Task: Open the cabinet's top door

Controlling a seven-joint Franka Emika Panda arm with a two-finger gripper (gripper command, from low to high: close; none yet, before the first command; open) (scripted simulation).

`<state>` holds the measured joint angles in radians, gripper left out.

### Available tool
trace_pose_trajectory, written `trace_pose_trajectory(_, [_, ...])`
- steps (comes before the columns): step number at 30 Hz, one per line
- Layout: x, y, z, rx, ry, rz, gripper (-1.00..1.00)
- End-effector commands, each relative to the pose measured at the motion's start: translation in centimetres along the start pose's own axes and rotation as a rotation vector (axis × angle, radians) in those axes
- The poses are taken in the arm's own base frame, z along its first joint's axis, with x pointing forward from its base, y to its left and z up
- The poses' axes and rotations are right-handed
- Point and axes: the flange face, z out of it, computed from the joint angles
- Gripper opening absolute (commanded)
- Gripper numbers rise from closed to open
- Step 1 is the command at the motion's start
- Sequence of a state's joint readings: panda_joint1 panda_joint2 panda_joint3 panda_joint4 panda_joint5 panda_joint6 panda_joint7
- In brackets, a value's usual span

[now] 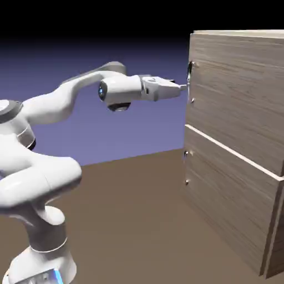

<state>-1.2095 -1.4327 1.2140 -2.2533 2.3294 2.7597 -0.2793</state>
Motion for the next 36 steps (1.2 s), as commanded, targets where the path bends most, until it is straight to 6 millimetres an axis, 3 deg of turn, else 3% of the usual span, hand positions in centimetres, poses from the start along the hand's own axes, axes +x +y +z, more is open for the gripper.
trace_pose_trajectory(1, [0.0,0.0,1.1,0.000,0.000,0.000,0.00])
trace_pose_trajectory(3, [0.0,0.1,2.8,0.000,-0.001,0.001,0.00])
trace_pose_trajectory(4, [0.0,0.1,2.8,0.000,-0.001,0.001,-1.00])
trace_pose_trajectory(5, [0.0,0.1,2.8,0.000,-0.001,0.001,-1.00])
trace_pose_trajectory(14, [2.6,2.7,-5.4,0.138,-0.139,0.001,-1.00])
trace_pose_trajectory(24, [7.4,7.5,-14.5,0.312,-0.313,0.001,-1.00])
trace_pose_trajectory(36, [12.5,12.6,-20.6,0.457,-0.458,0.001,-1.00])
